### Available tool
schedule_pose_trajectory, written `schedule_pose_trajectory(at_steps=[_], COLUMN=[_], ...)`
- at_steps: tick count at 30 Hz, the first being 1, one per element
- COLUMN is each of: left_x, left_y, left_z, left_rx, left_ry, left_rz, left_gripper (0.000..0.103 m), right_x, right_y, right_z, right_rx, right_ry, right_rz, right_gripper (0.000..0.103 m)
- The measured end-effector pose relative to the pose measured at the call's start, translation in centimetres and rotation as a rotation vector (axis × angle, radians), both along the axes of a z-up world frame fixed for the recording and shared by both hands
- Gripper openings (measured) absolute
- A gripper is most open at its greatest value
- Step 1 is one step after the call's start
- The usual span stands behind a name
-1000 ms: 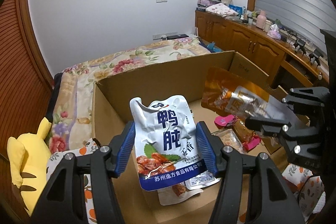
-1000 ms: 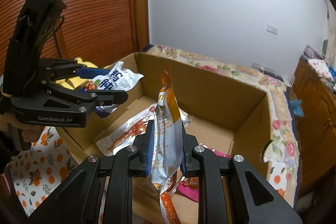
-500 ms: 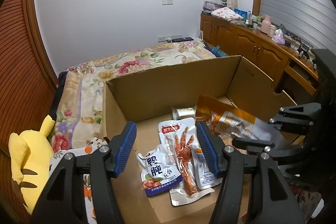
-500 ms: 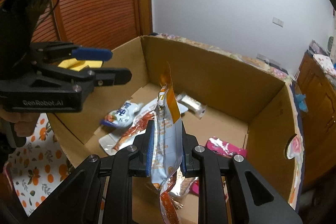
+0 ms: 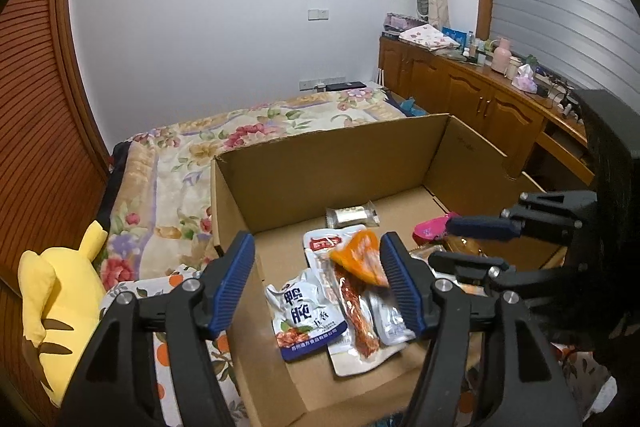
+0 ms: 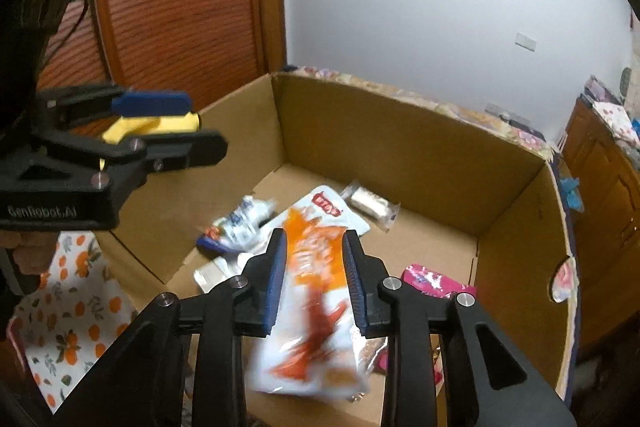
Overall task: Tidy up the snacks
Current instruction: 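Move both tools back over the remaining snacks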
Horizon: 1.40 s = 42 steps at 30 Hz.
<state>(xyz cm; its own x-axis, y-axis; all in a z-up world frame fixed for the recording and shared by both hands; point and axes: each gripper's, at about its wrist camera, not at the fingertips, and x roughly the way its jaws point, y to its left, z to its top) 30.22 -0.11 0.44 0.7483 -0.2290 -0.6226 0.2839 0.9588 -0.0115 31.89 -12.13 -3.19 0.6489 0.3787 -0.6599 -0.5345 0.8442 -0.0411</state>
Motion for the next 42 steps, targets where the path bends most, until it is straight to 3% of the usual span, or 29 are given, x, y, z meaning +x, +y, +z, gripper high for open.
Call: schedule_pose_trajectory(at_steps=[3,12,17,23,32,42], left_x=[-1.1,-6.8,-10.0,-13.1,-15.2,-14.9], left_y=[0.2,0.3,0.1,-0.5,-2.0,-3.3], left_z=[0.4,1.6,1.7,0.3,-4.4,-9.2], left_rx=[-0.007,-0.017,-0.027,-0.036,-0.022,-0.001], left_ry=[-0.015,-0.056,-0.065,-0.053,0.011,0.106], left_rz=[-0.001,-0.027,-0.045,-0.072,-0.102,-0.106], left_gripper=[0.072,0.073,0.073,0.073,0.072,0.055], right_x=[-1.0,-6.9,-10.0,-12.7,-14.9,-16.0], right_y=[-0.5,-2.5,-3.5,-5.1,-7.7,-8.6], right_z=[1.0,3.8,3.8,2.4,-1.7,-6.3], right_rx=[0.008,0.053,0.05,0.07,0.058,0.005], right_ry=[-0.028,-0.099,-0.111,-0.081,-0.025,0.035], right_rz=[-0.025,-0.083,-0.128,-0.181,-0.265,-0.281], right_gripper=[0.036,0.057,0.067,0.069,0.069,0.069])
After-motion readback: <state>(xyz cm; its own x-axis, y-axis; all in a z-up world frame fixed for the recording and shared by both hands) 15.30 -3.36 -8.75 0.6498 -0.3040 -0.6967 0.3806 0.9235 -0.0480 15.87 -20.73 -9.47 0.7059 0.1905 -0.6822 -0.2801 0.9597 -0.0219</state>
